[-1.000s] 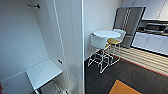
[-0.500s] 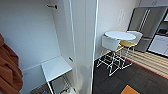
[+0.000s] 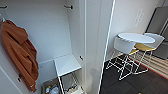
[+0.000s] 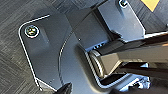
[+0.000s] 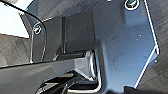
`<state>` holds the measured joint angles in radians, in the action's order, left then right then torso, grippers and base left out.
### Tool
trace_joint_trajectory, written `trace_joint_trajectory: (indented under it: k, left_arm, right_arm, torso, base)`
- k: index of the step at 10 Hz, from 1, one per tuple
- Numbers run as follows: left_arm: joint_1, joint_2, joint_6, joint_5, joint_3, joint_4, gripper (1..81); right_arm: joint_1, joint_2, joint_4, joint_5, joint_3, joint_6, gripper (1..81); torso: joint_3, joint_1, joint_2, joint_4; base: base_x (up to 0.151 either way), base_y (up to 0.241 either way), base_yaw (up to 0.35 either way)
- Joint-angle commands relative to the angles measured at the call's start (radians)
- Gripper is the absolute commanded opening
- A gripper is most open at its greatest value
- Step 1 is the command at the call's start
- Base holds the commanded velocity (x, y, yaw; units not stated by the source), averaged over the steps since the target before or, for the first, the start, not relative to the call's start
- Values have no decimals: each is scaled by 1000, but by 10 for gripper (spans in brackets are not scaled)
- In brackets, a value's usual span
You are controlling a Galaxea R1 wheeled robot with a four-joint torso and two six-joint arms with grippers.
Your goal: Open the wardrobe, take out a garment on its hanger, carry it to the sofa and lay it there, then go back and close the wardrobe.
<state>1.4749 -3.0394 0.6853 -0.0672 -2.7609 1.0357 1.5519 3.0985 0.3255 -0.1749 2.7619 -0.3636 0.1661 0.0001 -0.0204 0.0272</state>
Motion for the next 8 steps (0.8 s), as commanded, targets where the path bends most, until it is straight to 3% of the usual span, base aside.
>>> trace_joint_trajectory:
  k: [1,8]
  left_arm:
    - [-31,-3,-3,44,0,12,811]
    - [-31,-6,-3,44,0,10,811]
  right_arm:
    - [-26,4,-6,45,-2,2,811]
    - [-29,2,-6,45,-1,2,811]
  torso:
    - [0,0,0,0]
    - [0,1,0,0]
  base:
    - [0,0,327]
    - [0,0,296]
